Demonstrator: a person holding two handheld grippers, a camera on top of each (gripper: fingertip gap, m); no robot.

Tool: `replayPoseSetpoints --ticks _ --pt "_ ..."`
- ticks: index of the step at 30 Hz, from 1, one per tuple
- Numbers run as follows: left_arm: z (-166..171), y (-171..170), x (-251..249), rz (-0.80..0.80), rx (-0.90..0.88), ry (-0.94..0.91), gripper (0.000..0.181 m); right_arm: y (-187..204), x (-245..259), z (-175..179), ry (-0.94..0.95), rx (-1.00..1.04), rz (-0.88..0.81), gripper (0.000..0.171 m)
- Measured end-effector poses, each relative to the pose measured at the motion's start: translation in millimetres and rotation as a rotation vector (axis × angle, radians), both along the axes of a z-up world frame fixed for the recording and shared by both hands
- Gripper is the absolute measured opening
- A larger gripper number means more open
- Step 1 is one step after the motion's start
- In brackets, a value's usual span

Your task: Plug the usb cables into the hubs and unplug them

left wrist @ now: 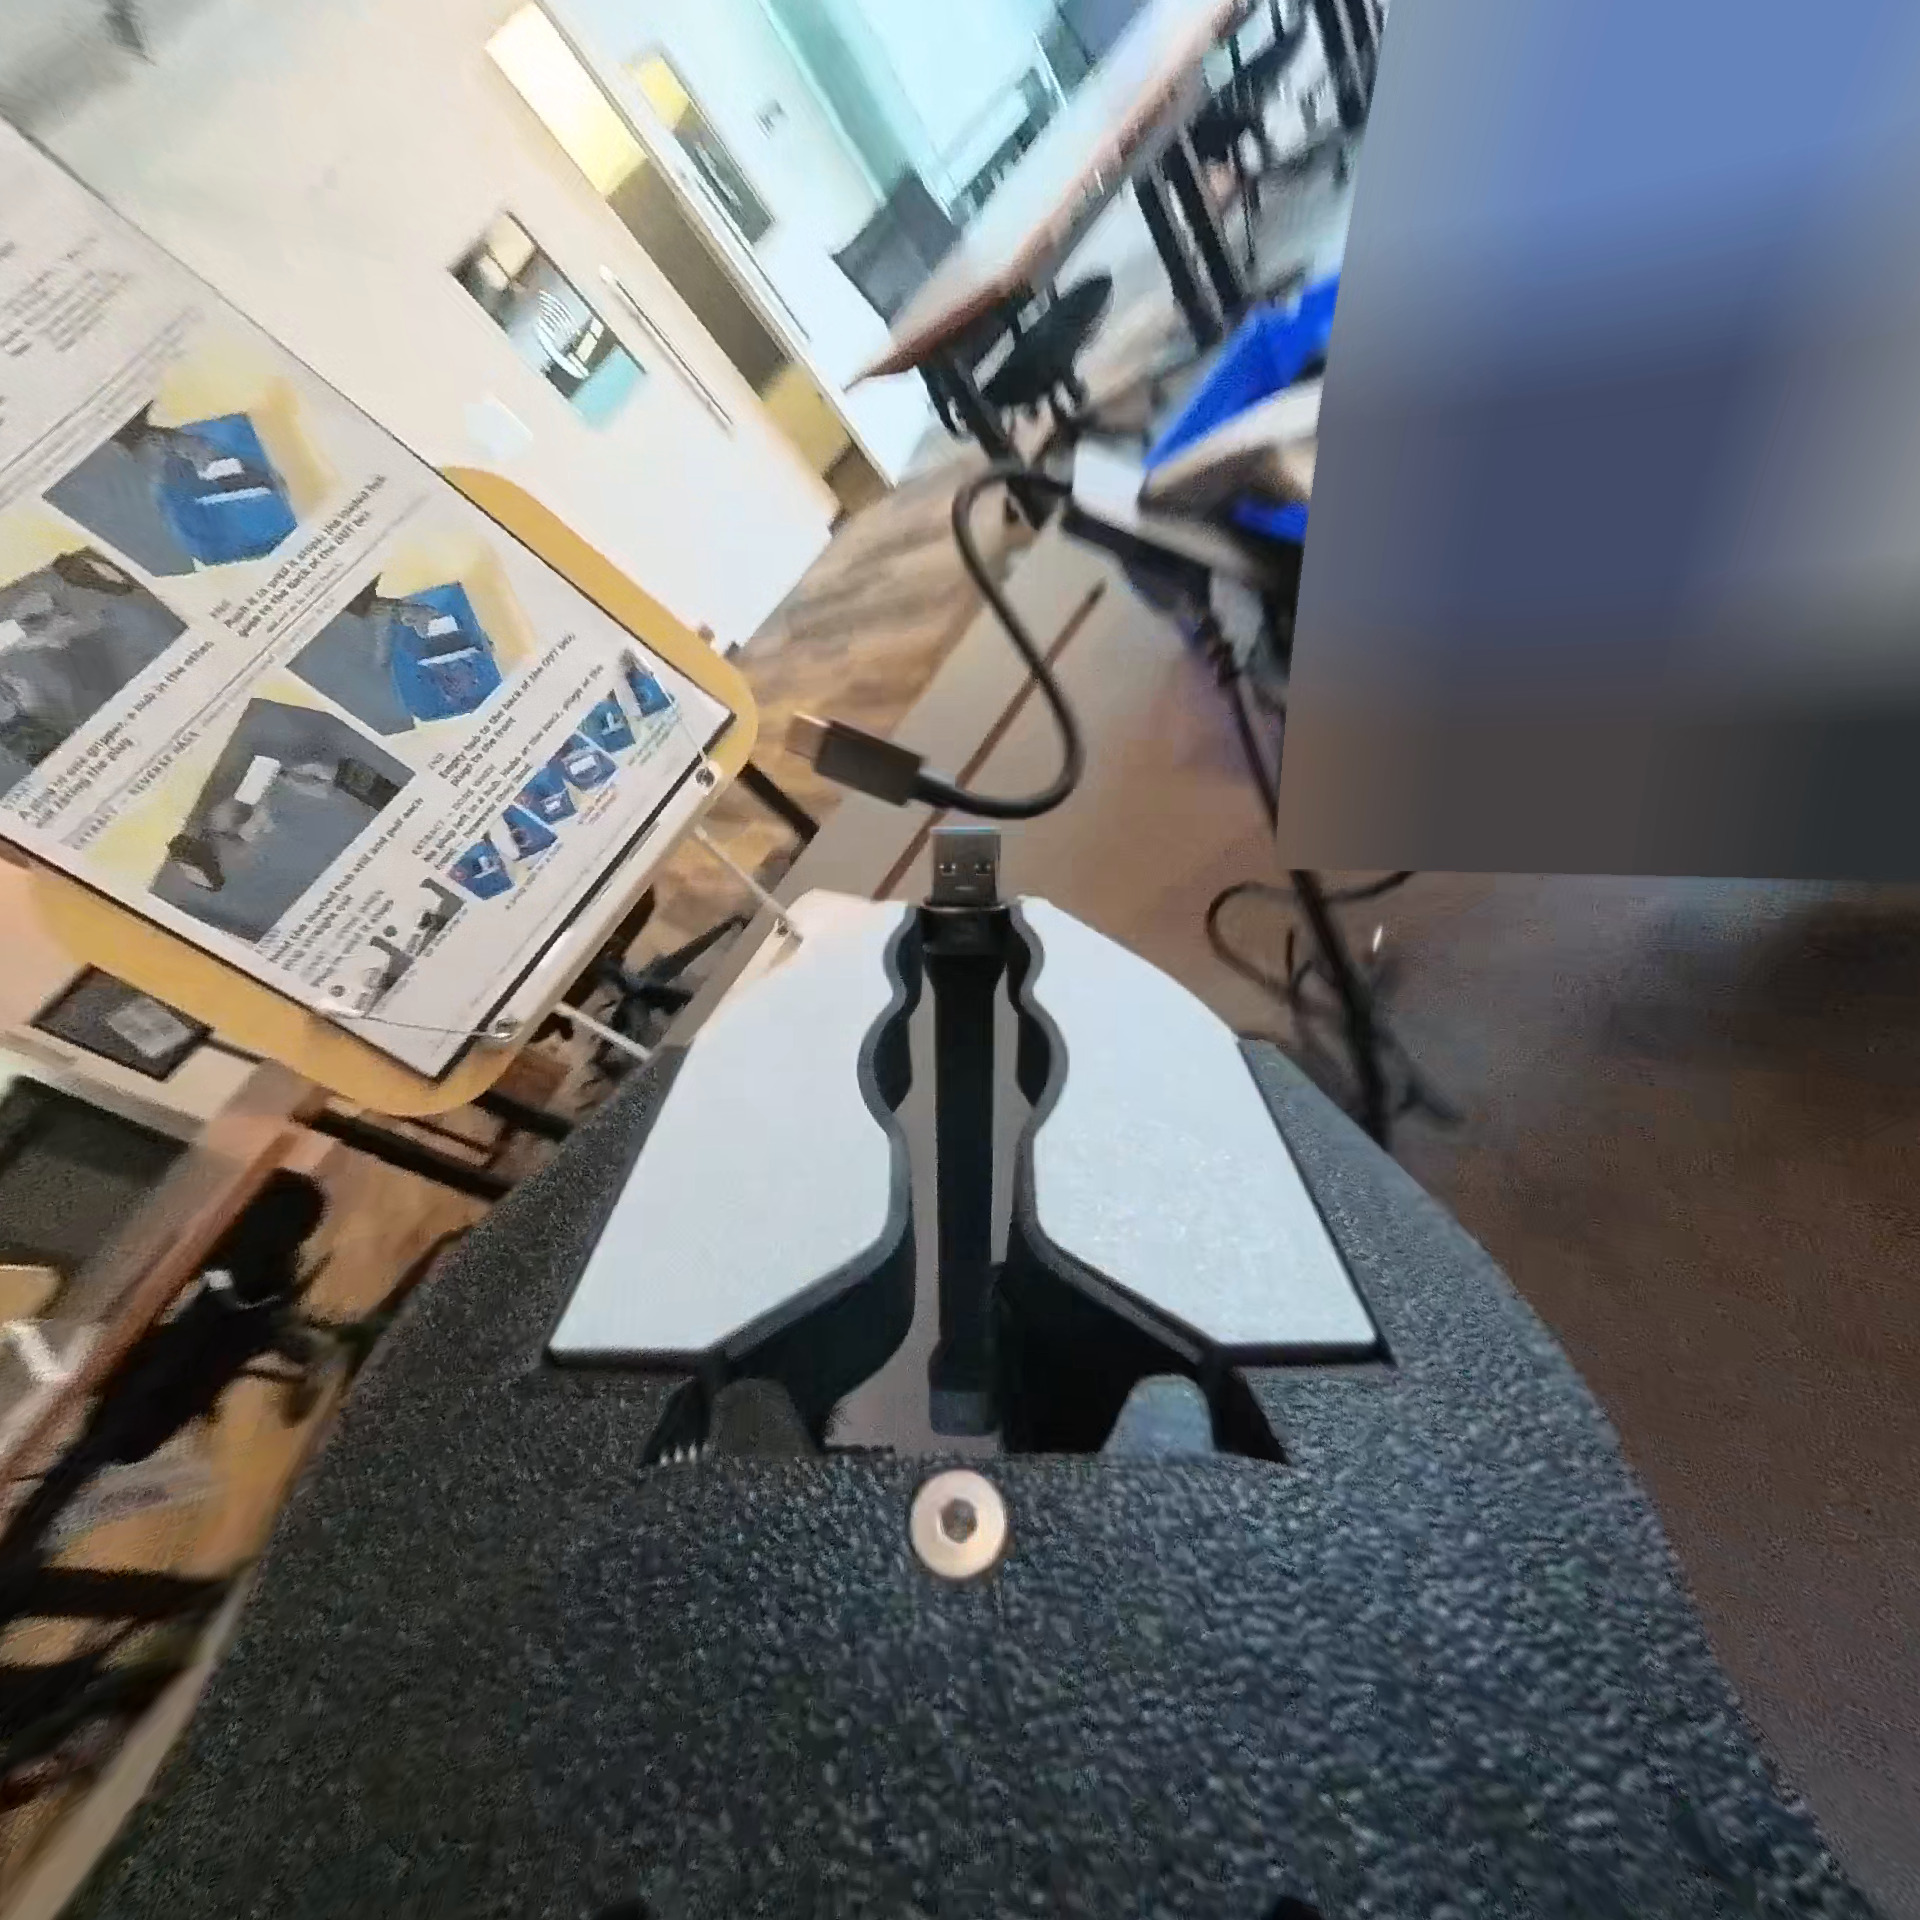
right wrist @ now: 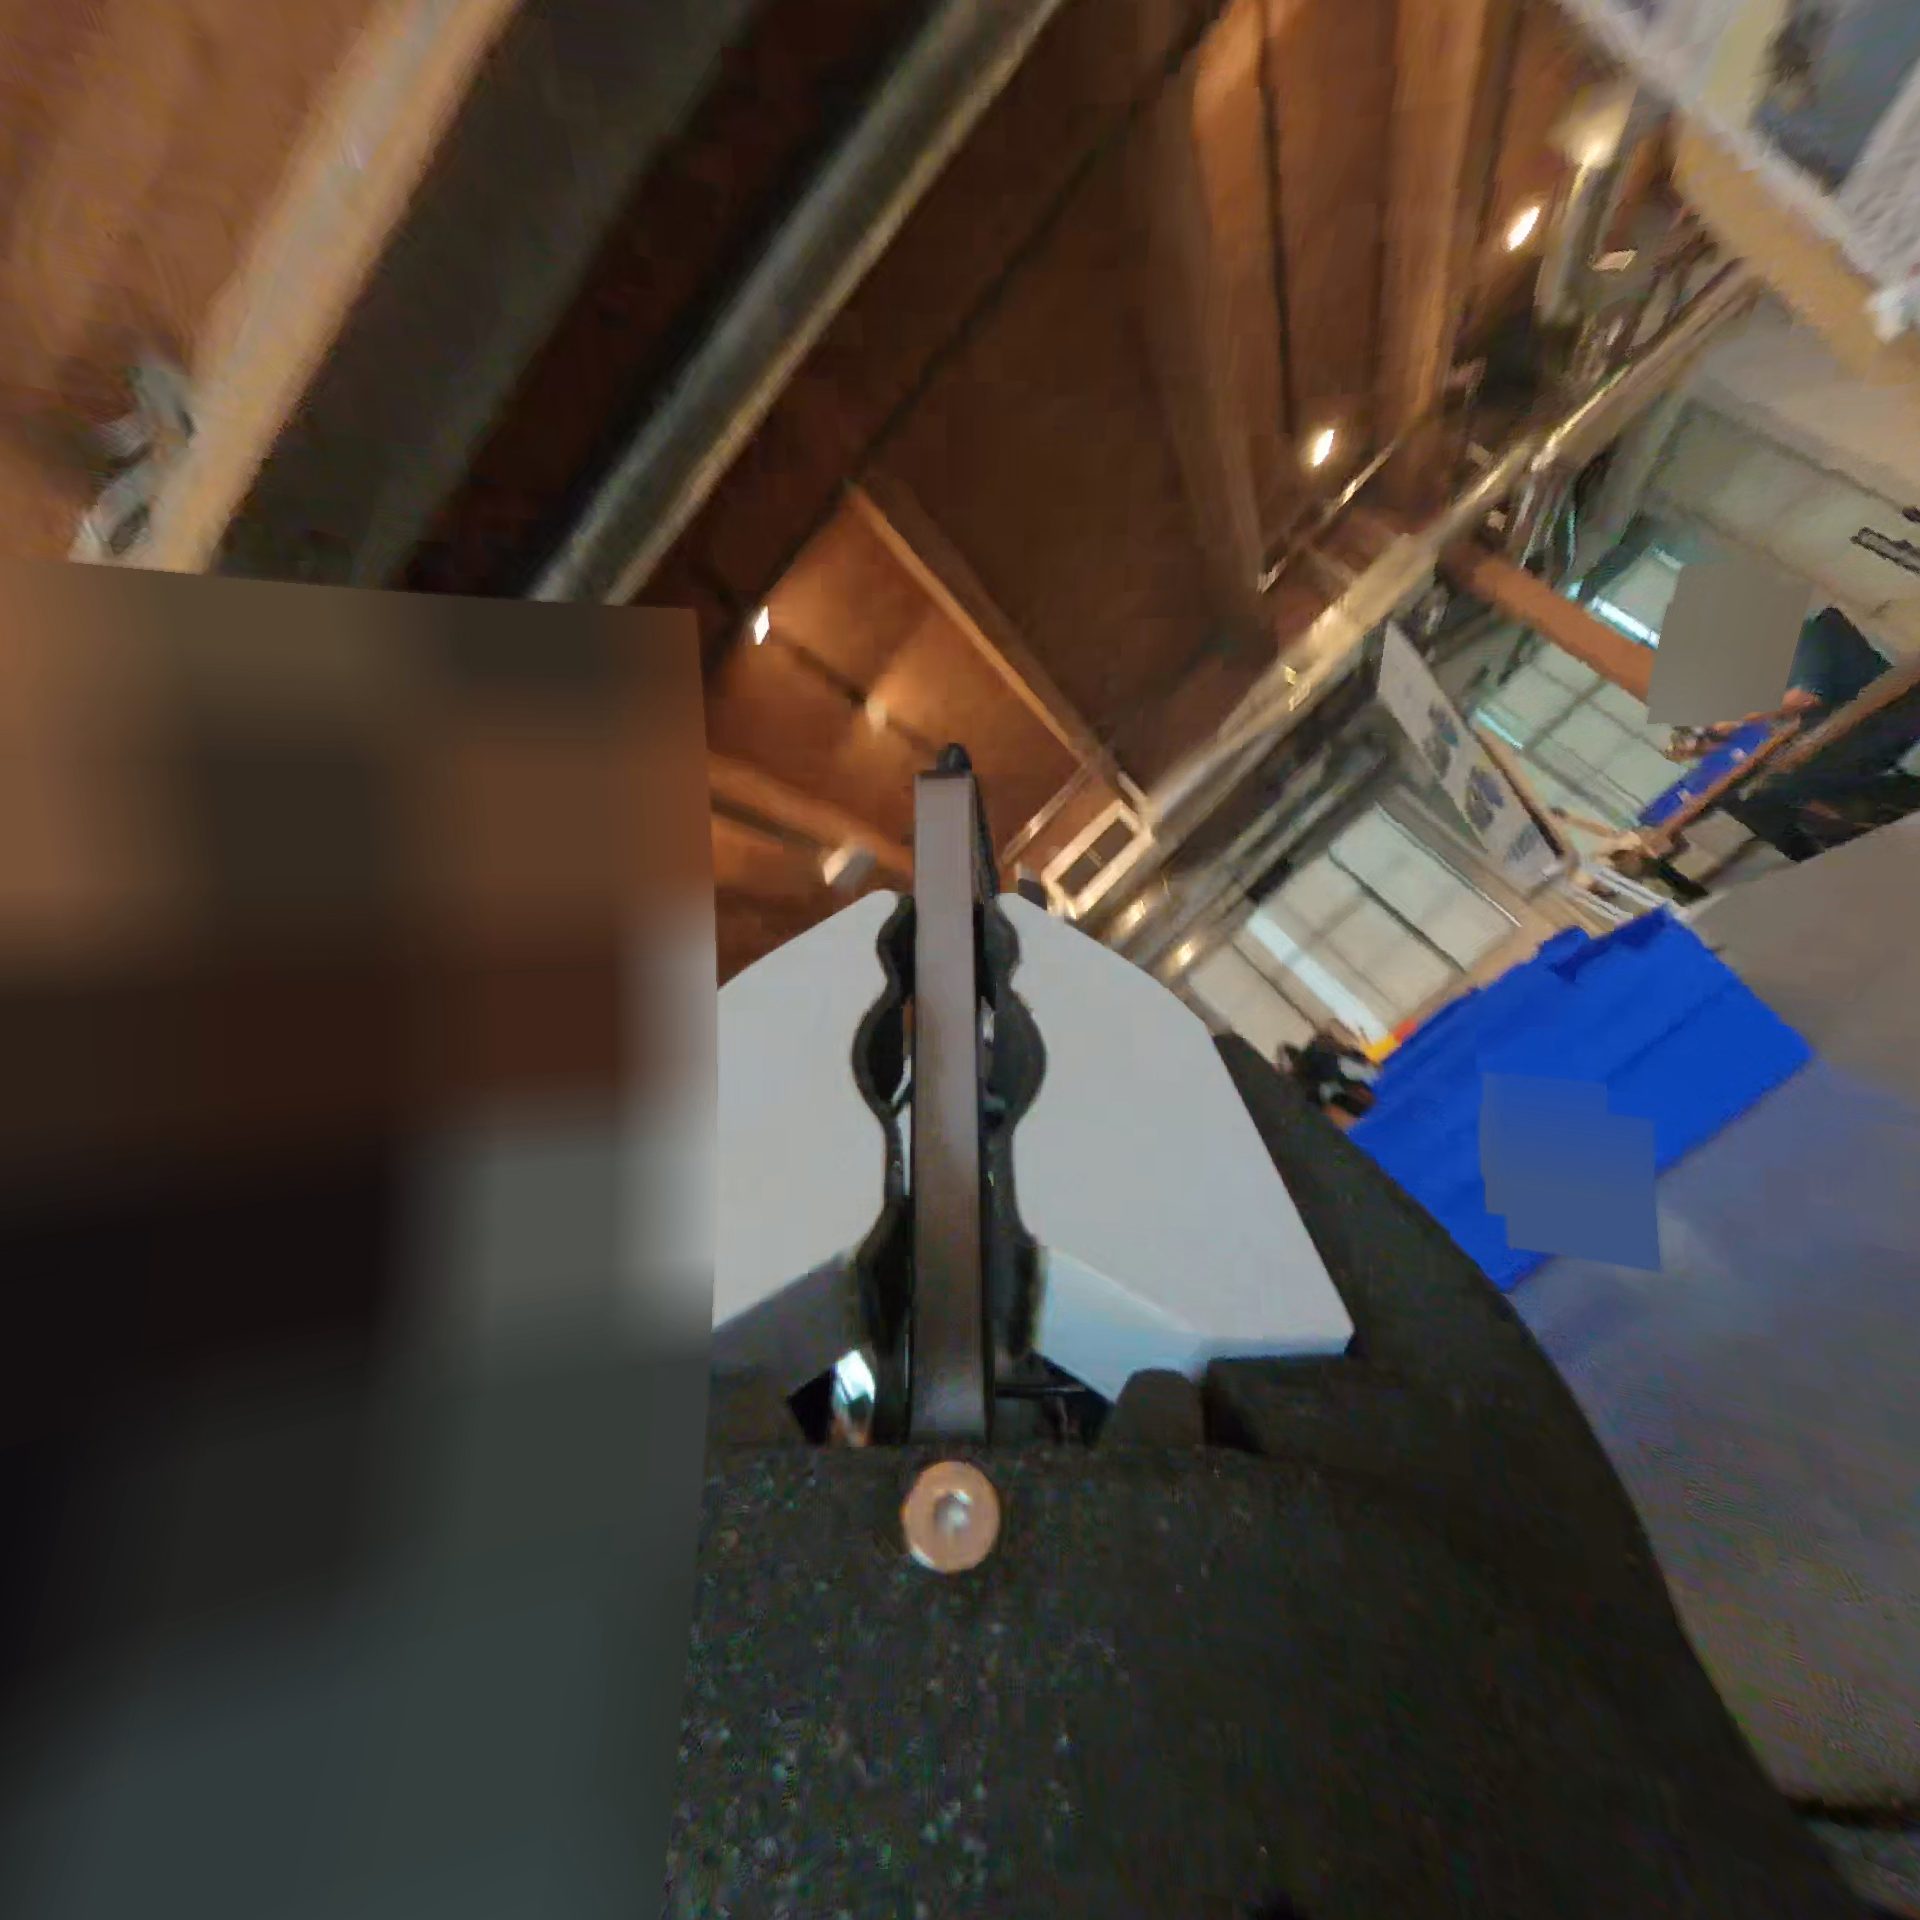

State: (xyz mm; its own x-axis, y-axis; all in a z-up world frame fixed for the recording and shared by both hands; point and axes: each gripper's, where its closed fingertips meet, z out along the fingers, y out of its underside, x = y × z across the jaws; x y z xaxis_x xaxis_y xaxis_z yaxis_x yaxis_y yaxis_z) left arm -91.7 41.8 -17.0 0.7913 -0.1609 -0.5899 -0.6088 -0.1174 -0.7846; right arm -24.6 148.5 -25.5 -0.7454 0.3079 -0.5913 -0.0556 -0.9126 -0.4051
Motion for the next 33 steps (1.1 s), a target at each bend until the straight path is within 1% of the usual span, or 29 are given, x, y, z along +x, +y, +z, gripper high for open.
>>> replayPoseSetpoints --ticks 2,4,7,8,9,11,12,14,16,18,21,24,29,33 --pt "-1.3 4.3 6.8 -0.011 0.080 -0.113 0.015 8.4 -6.1 -8.2 -0.008 -0.103 -0.029 0.011" --pt "-4.1 5.6 9.1 -0.030 0.159 -0.227 0.015 11.8 -10.9 -16.0 -0.030 -0.131 -0.047 0.011" --pt "-8.5 1.6 18.2 -0.156 0.231 -0.608 0.015 15.6 -10.8 -18.0 -0.025 -0.146 -0.061 0.011" --pt "-11.5 1.2 15.4 -0.162 0.255 -0.669 0.015 15.0 -10.6 -17.4 -0.023 -0.142 -0.057 0.011" --pt "-19.0 3.4 11.3 -0.132 0.254 -0.642 0.015 14.5 -11.4 -17.6 -0.029 -0.139 -0.058 0.011" --pt "-29.5 8.8 7.0 -0.044 0.248 -0.442 0.015 12.1 -13.1 -18.0 -0.034 -0.135 -0.057 0.012" --pt "-30.2 10.4 10.4 -0.030 0.241 -0.344 0.015 10.8 -13.8 -18.1 -0.033 -0.140 -0.049 0.012" --pt "-23.2 12.0 15.5 0.000 0.250 -0.240 0.015 10.2 -13.7 -17.3 -0.018 -0.176 -0.029 0.011" --pt "-17.8 12.7 12.2 0.065 0.254 -0.109 0.015 10.1 -12.7 -15.6 0.004 -0.219 -0.002 0.012" --pt "-13.8 12.1 8.4 0.115 0.264 -0.016 0.015 6.6 -15.0 -16.1 -0.007 -0.215 0.006 0.012" --pt "-15.6 11.8 1.1 0.187 0.257 0.086 0.015 0.3 -19.8 -17.3 -0.037 -0.176 -0.021 0.011" --pt "-25.8 13.5 -6.9 0.254 0.205 0.171 0.015 -7.5 -24.5 -16.7 -0.072 -0.085 -0.124 0.011" --pt "-40.7 18.2 -9.4 0.283 0.127 0.205 0.015 -28.6 -30.7 -13.1 -0.120 0.089 -0.238 0.011" --pt "-45.7 22.1 -7.6 0.296 0.057 0.201 0.015 -36.5 -32.3 -14.0 -0.118 0.101 -0.232 0.011"
